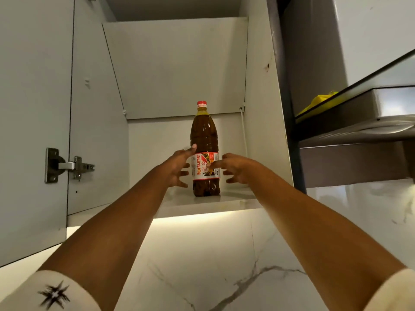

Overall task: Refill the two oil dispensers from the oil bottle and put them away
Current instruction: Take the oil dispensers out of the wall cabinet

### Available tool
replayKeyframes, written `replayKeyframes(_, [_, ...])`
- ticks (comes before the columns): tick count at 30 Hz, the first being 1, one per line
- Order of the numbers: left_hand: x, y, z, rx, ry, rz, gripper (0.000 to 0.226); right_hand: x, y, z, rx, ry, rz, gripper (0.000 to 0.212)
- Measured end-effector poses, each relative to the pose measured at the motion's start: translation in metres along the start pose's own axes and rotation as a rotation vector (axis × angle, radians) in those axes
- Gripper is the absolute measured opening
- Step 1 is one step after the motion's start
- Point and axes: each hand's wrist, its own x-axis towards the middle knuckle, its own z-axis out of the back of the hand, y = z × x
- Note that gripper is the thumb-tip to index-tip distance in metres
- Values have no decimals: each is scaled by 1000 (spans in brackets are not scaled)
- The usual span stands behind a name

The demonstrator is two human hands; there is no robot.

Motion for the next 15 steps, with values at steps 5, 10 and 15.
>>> replayKeyframes(5, [20,1,-3,-6,140,8,75,21,3,-6,79,107,10,60])
replayKeyframes(10, [22,3,-1,-5,145,10,77,27,4,-12,58,85,48,67])
replayKeyframes(15, [0,-5,4,32,158,-17,69,10,4,-10,63,110,147,57])
